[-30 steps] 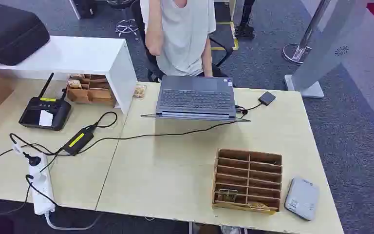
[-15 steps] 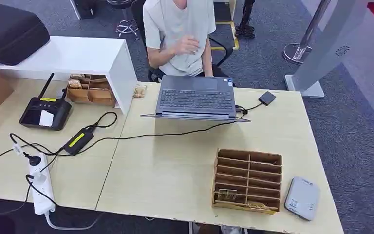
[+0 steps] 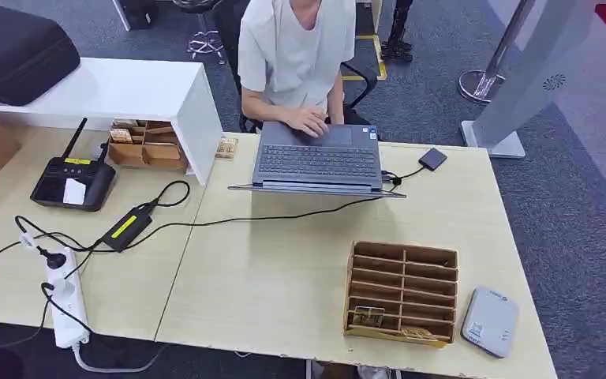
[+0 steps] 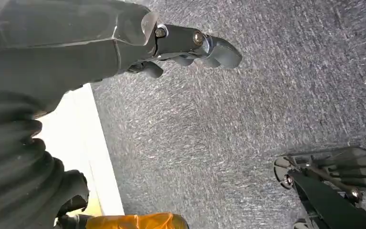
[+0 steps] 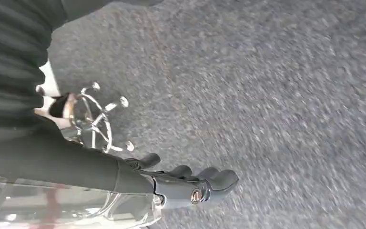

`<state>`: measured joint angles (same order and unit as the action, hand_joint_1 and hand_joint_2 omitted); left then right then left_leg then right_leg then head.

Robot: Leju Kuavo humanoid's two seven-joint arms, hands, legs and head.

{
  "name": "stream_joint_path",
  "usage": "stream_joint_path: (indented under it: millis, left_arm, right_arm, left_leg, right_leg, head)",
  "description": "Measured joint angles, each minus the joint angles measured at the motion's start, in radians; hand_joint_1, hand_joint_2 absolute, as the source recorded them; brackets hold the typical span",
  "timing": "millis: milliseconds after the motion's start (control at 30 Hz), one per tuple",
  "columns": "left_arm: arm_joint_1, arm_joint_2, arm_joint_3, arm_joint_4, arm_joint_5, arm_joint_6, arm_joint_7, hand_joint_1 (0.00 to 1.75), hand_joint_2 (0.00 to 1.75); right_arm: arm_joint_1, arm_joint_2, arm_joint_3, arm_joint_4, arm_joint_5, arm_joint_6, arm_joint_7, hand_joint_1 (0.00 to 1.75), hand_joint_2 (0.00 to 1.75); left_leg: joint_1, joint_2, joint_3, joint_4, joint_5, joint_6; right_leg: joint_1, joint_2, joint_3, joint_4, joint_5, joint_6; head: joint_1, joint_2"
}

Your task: Pass the card to the sensor for recognition and then transmit it.

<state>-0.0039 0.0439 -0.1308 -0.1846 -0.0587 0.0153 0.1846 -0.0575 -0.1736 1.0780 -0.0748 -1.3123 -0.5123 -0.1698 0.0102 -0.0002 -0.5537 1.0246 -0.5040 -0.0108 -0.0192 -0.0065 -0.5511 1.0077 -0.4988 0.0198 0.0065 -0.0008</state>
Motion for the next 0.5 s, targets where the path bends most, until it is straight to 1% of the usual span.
stream_joint_path:
  millis: [267, 367, 500]
  left_arm:
    - [0.0, 0.0, 0.003, 0.0, 0.001, 0.0, 0.0, 0.0, 1.75]
    - [0.0, -0.001, 0.005, 0.0, 0.002, 0.005, 0.0, 0.0, 1.75]
    - [0.0, -0.004, 0.011, 0.0, 0.009, 0.013, 0.0, 0.0, 1.75]
  right_arm:
    - [0.0, 0.0, 0.0, 0.003, -0.008, -0.009, -0.02, 0.0, 1.75]
    - [0.0, 0.0, 0.0, 0.006, -0.028, -0.039, -0.079, 0.0, 1.75]
    - [0.0, -0.003, 0.0, 0.019, -0.065, -0.083, -0.195, 0.0, 1.75]
  left_leg:
    - [0.0, 0.0, 0.0, 0.0, 0.0, 0.0]
    - [0.0, 0.0, 0.0, 0.0, 0.0, 0.0]
    - [0.0, 0.0, 0.0, 0.0, 0.0, 0.0]
  right_leg:
    - [0.0, 0.0, 0.0, 0.0, 0.0, 0.0]
    - [0.0, 0.0, 0.0, 0.0, 0.0, 0.0]
    - [0.0, 0.0, 0.0, 0.0, 0.0, 0.0]
  head:
    - [0.0, 0.0]
    - [0.0, 0.0]
    - [0.0, 0.0]
